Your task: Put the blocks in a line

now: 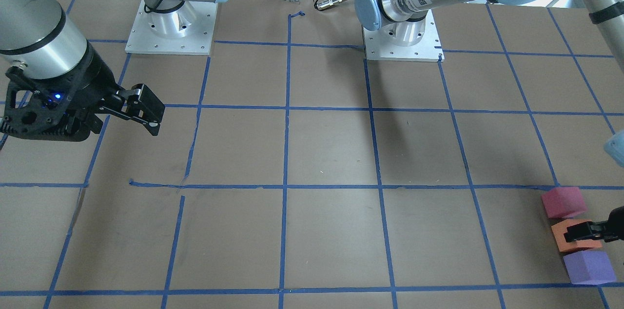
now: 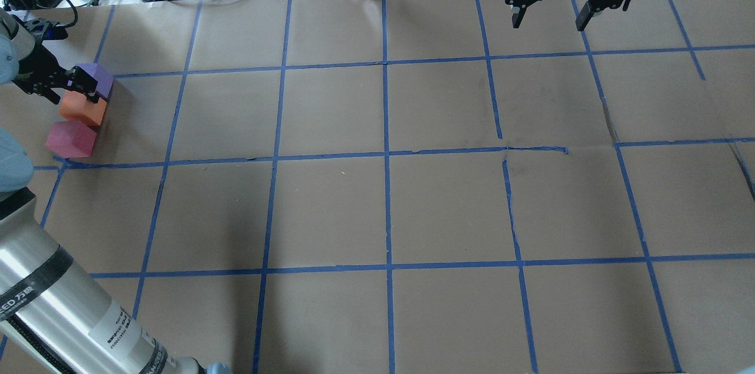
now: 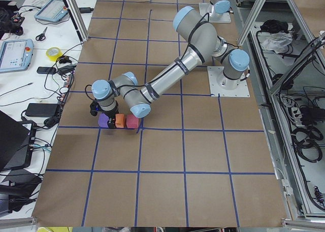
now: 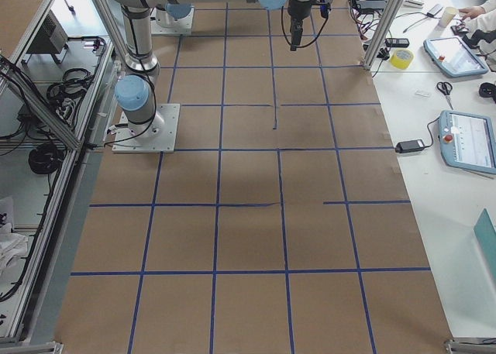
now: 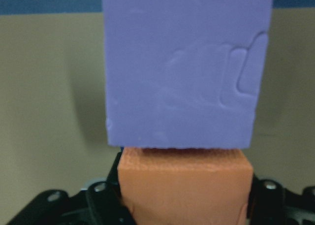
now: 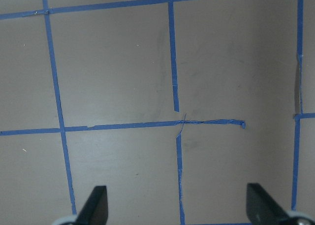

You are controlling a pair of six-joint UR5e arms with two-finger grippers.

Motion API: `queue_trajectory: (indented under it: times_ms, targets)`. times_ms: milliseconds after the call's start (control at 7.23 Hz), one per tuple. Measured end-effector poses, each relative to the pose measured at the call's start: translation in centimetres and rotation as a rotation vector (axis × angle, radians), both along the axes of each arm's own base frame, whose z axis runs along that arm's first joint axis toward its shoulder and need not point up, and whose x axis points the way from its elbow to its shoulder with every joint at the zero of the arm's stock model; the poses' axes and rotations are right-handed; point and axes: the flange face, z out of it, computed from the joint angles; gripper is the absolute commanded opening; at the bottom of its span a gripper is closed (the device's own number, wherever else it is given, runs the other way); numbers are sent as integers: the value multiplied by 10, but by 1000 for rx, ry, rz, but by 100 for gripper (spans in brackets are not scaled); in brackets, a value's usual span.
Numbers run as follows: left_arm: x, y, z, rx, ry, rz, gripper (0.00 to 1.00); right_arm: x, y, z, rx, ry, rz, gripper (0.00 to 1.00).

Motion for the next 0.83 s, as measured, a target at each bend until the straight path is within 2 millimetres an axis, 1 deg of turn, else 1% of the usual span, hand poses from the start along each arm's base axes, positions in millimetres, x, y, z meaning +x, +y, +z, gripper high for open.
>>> queue_trajectory:
  times_ms: [138,277,415,553,692,830]
  targets:
    - [-4,8,36,-5,-5,-3,100,0,0,0,0,0,0,100]
    - [-13,24,88,0,-3,-6,100,0,0,0,0,0,0,100]
    - [-27,46,147,6,-3,-7,100,0,0,0,-1,1,0,100]
    - [-46,69,198,7,-3,-8,100,0,0,1,-1,1,0,100]
    - [-75,90,240,11,3,-6,100,0,0,1,-1,2,0,100]
    - [-116,104,270,22,14,9,100,0,0,0,-1,2,0,100]
